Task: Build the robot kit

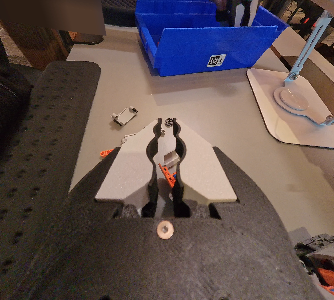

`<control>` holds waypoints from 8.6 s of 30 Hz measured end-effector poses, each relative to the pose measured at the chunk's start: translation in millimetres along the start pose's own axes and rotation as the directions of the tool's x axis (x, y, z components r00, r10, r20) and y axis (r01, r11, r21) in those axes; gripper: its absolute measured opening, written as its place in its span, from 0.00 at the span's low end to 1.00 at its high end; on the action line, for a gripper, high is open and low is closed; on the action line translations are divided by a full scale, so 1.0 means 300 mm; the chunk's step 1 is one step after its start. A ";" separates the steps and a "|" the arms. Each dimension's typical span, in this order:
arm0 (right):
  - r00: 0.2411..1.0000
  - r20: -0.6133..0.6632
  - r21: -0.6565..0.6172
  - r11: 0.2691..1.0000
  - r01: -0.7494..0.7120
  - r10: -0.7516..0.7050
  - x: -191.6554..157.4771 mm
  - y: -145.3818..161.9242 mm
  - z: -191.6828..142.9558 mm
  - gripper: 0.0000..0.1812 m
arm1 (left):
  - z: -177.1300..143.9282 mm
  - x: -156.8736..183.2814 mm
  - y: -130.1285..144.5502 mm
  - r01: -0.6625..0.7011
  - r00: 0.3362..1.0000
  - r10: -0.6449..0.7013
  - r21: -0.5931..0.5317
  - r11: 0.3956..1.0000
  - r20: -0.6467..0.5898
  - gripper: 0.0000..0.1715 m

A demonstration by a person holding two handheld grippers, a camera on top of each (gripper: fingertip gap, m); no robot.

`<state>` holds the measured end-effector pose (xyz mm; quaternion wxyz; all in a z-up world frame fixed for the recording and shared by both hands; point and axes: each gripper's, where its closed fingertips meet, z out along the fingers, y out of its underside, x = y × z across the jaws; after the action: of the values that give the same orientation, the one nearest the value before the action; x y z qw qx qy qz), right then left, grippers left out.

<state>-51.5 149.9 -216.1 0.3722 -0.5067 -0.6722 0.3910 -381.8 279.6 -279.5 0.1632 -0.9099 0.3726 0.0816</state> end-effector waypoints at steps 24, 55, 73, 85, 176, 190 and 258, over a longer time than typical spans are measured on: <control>1.000 0.005 0.020 1.000 0.003 -0.003 -0.005 -0.018 -0.011 0.05 | 0.057 0.020 0.021 0.140 0.986 -0.141 -0.016 0.990 -0.085 0.01; 1.000 0.013 0.053 0.998 0.016 -0.017 -0.021 -0.061 -0.036 0.05 | -0.402 0.196 -0.091 0.073 0.986 -0.025 0.297 0.952 -0.165 0.01; 0.999 -0.016 0.056 0.998 0.040 -0.039 -0.020 -0.086 -0.056 0.05 | -0.584 0.544 -0.268 -0.073 0.975 0.150 0.401 0.913 -0.164 0.01; 0.996 -0.055 -0.047 0.996 0.073 -0.075 0.001 -0.041 -0.062 0.05 | -0.167 1.071 -0.342 -0.131 0.941 0.195 0.235 0.963 -0.275 0.01; 0.934 0.187 0.276 0.897 -0.346 0.303 -0.022 -0.189 -0.091 0.03 | -0.561 0.976 -0.586 -0.735 0.586 0.341 0.305 0.606 0.735 0.00; 0.951 0.160 0.265 0.917 -0.299 0.264 -0.023 -0.185 -0.098 0.01 | -0.548 0.970 -0.569 -0.651 0.699 0.384 0.314 0.691 0.603 0.06; 0.963 0.266 0.063 0.998 0.031 -0.046 -0.269 -0.048 0.067 0.01 | -0.434 1.166 -0.359 -0.262 0.926 -0.022 0.685 0.680 0.376 0.02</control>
<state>-58.2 65.8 -219.9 0.3004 -0.4250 -0.7142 0.4680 -54.5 77.1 -226.9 0.5671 -0.7138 0.3984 0.1010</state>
